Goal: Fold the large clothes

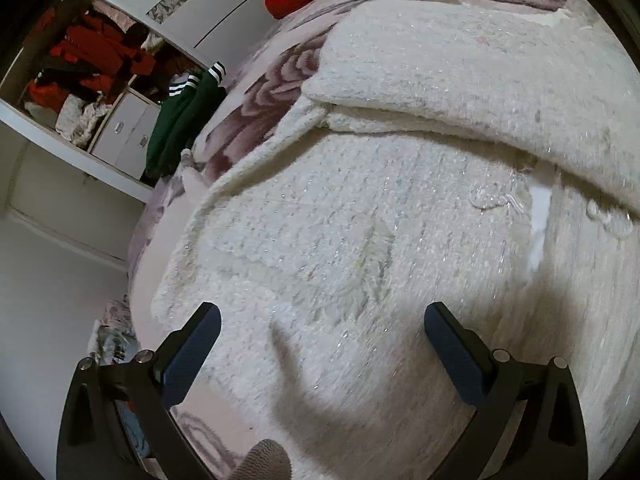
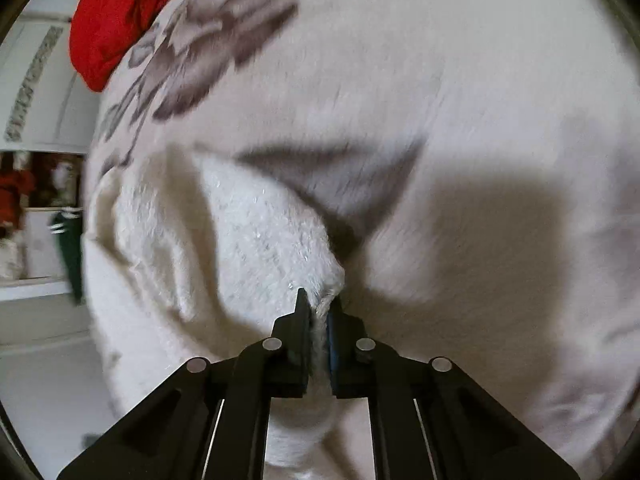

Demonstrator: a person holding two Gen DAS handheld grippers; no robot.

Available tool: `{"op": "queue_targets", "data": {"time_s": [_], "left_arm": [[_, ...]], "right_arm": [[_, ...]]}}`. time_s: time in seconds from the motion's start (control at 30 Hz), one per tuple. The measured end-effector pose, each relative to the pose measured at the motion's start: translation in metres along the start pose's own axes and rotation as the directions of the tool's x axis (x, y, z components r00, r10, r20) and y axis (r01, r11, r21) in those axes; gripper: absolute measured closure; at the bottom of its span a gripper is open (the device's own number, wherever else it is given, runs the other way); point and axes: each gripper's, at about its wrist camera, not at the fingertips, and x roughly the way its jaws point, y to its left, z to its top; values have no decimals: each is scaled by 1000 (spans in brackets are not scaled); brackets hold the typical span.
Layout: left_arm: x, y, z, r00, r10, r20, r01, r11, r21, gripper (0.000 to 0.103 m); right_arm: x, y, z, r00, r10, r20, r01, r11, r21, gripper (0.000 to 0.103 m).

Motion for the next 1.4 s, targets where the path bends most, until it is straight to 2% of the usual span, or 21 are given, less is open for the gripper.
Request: {"op": "queue_targets", "data": {"time_s": [0.03,0.07,0.1,0.2,0.23,0.3,0.37,0.4,0.47,0.57,0.63,0.67,0.7,0.73,0.8,0.87,0.93,1.07,1.2,1.27,1.4], "left_arm": [[-2,0,-1,1000,17,-1,-17,1000,8,0],[-3,0,-1,1000,25,-2,-25,1000,14,0],[-6,3,-2,999,35,-4,-35,999,21,0],[-16,9,-5,999,48,3,-48,999,25,0],[-23,13,-8,998,54,16,-54,998,26,0],[-32,13,-12,997,66,34,-67,997,37,0],[-40,11,-20,995,83,53,-87,994,62,0],[-42,8,-22,994,90,56,-94,993,70,0],[-42,1,-30,994,95,55,-100,991,92,0],[-37,-10,-35,994,100,40,-104,987,123,0],[-39,-15,-37,992,114,48,-120,983,140,0],[-41,-17,-38,992,117,55,-124,981,148,0],[-44,-18,-38,991,119,59,-127,980,154,0],[-50,-20,-39,991,117,63,-126,978,164,0],[-66,-22,-39,991,111,78,-124,976,177,0],[-93,-30,-43,987,114,117,-136,968,209,0],[-130,-48,-53,981,107,160,-147,953,264,0],[-185,-94,-77,980,40,194,-106,934,342,0],[-217,-138,-103,985,-49,165,-14,934,357,0],[-223,-159,-114,983,-68,172,-4,923,386,0],[-209,-205,-132,986,-53,158,-30,875,484,0]], "right_arm": [[-4,-3,1,997,-61,45,61,998,-9,98],[6,-6,4,997,-77,30,77,997,-2,98],[20,-6,7,996,-86,-4,86,996,-7,97],[11,-4,1,998,-56,21,56,998,-1,92],[2,-4,-5,1000,-29,11,29,1000,-9,80],[-24,-16,-26,999,-23,23,23,1000,-10,65],[-51,-27,-58,999,-10,43,11,1000,-20,56],[-56,-27,-69,1000,-2,29,2,1000,-27,56],[-61,-40,-113,998,25,-59,-28,998,-55,56],[-33,-23,-149,985,48,-164,-70,989,-131,56],[-13,-13,-158,985,21,-171,-51,983,-174,57],[-3,-10,-159,989,-53,-141,23,979,-202,63],[3,-12,-159,989,-117,-93,94,970,-223,63],[10,-17,-159,988,-121,-96,99,974,-203,63],[3,-16,-163,989,-124,-85,108,978,-177,63],[-17,-14,-174,988,-132,-80,116,976,-186,53],[-41,-22,-187,984,-158,-82,142,974,-175,49],[-103,-68,-220,968,-247,-38,242,964,-111,45],[-156,-134,-240,966,-254,-39,256,966,43,45],[-173,-164,-254,967,-251,-46,255,959,121,45],[-186,-204,-264,968,-247,-51,252,946,205,45]]}}
